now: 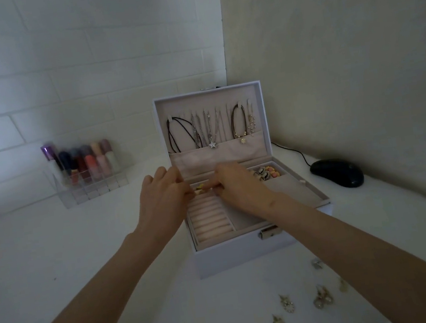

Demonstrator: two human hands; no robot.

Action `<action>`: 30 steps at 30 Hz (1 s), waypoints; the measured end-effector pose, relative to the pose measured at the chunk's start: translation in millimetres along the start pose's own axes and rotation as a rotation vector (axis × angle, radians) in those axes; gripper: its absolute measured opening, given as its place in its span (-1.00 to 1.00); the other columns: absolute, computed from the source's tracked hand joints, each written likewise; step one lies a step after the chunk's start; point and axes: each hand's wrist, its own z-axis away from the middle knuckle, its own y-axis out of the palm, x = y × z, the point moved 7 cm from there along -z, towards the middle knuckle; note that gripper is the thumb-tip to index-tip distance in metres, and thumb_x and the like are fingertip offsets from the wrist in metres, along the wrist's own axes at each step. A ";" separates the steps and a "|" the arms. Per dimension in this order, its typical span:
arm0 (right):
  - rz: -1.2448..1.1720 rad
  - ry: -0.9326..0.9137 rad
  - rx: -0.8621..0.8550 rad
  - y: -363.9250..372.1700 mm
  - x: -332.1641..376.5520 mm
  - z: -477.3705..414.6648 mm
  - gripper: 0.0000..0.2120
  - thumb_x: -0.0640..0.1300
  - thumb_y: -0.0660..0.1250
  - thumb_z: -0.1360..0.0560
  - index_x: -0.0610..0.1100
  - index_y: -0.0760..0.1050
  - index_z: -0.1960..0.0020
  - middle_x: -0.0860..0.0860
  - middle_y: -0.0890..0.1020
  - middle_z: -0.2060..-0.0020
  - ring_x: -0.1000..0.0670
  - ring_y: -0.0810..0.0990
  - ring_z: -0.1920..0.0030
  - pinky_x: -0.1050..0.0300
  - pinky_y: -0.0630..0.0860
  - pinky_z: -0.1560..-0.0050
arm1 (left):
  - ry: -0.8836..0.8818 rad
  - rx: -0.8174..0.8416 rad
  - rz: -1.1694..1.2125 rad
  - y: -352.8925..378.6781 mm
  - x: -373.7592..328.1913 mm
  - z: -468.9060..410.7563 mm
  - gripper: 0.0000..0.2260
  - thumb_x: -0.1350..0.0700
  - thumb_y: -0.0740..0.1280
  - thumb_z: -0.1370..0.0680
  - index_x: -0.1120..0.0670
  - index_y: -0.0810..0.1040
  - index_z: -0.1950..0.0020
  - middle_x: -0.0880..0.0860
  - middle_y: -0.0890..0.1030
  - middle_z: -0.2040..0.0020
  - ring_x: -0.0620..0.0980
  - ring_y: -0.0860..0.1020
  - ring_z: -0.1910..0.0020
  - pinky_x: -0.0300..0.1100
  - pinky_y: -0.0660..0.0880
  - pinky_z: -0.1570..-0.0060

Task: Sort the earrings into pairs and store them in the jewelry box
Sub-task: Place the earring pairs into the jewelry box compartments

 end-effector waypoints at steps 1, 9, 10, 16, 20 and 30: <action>-0.020 0.003 -0.015 -2.2 -0.5 1.4 -0.69 -0.29 0.21 -0.52 -0.11 0.56 -0.20 -0.16 0.58 -0.02 -0.12 0.52 -0.06 0.21 0.32 0.02 | -0.003 -0.002 0.008 -1.0 0.0 0.1 -0.97 0.12 0.44 -0.28 0.05 0.65 0.37 0.05 0.52 0.35 0.11 0.48 0.35 -0.14 0.25 0.36; -0.161 0.037 -0.090 -50.9 -5.7 38.2 -0.82 -0.18 0.39 -0.45 -0.07 0.63 -0.05 0.20 0.38 0.33 0.22 0.37 0.33 0.50 0.32 0.26 | -0.017 -0.106 0.218 -33.6 -27.5 17.2 -0.86 -0.03 0.31 -0.44 0.02 0.57 0.15 -0.04 0.56 0.24 0.03 0.49 0.25 -0.18 0.25 0.26; -0.188 0.050 -0.079 -55.2 -8.2 46.7 -0.83 -0.17 0.41 -0.44 -0.06 0.64 -0.03 0.20 0.42 0.33 0.24 0.40 0.34 0.48 0.33 0.26 | -0.005 -0.100 0.264 -38.5 -36.5 20.2 -0.84 -0.05 0.25 -0.45 0.00 0.55 0.15 -0.08 0.56 0.25 0.00 0.49 0.25 -0.18 0.26 0.26; -0.324 0.167 -0.010 -76.1 -36.9 111.4 -0.84 -0.26 0.43 -0.40 0.00 0.62 0.21 0.18 0.56 0.47 0.23 0.50 0.46 0.41 0.45 0.37 | 0.043 -0.053 0.567 -50.2 -91.8 41.3 -0.93 0.06 0.25 -0.49 -0.01 0.50 0.08 -0.21 0.41 0.29 -0.26 0.26 0.27 -0.45 0.28 0.27; -0.286 0.276 0.125 -66.4 -59.5 146.4 -0.84 -0.24 0.47 -0.37 -0.01 0.60 0.28 0.14 0.59 0.44 0.21 0.48 0.53 0.40 0.42 0.45 | 0.171 0.049 0.629 -37.4 -134.2 49.6 -0.83 -0.04 0.16 -0.52 -0.01 0.50 0.09 -0.12 0.57 0.25 -0.23 0.40 0.32 -0.25 0.41 0.35; -0.085 0.315 0.250 -32.1 -80.9 173.5 -0.85 -0.11 0.49 -0.35 0.06 0.58 0.13 0.20 0.52 0.28 0.21 0.48 0.31 0.43 0.41 0.25 | 0.270 0.313 0.532 16.7 -184.0 49.3 -0.68 -0.08 0.35 -0.47 0.07 0.54 -0.12 0.04 0.57 -0.05 0.04 0.54 -0.01 -0.12 0.40 0.07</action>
